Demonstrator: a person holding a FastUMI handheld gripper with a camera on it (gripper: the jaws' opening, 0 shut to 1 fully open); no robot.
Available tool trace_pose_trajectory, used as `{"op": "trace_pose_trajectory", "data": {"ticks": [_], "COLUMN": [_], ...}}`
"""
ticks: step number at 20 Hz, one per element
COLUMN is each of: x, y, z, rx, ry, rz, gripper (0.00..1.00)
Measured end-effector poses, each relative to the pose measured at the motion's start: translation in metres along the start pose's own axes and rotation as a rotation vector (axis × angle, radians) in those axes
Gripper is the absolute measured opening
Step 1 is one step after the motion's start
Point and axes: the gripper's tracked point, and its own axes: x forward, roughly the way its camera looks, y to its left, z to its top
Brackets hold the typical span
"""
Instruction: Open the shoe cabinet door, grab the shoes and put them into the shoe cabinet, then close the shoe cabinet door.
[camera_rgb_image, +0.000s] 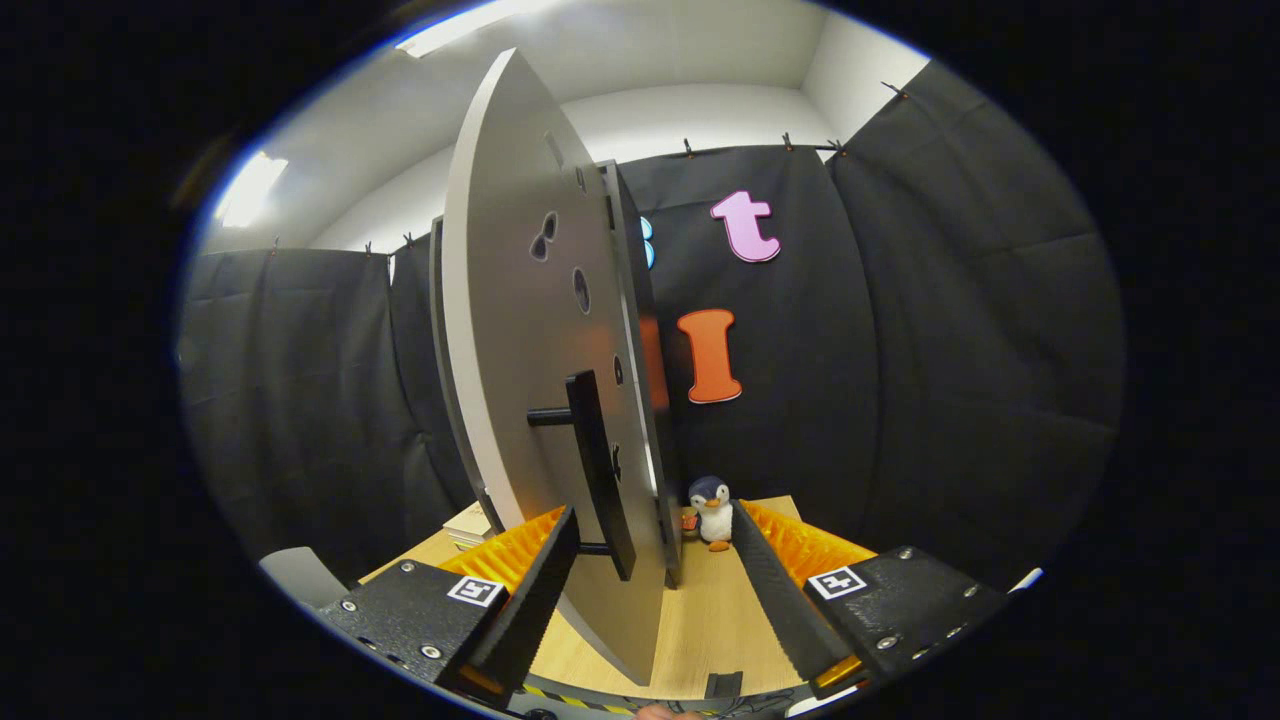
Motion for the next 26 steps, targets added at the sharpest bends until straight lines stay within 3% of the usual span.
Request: {"op": "trace_pose_trajectory", "data": {"ticks": [9,16,22,26], "x": [0.007,0.030,0.065,0.101], "y": [0.047,0.123,0.189,0.227], "z": [-0.003,-0.007,-0.019,-0.025], "rx": [-0.026,-0.030,0.014,0.007], "ry": [0.022,0.065,0.086,0.086], "rz": [0.055,0.117,0.131,0.092], "gripper": [0.91,0.90,0.90,0.92]}}
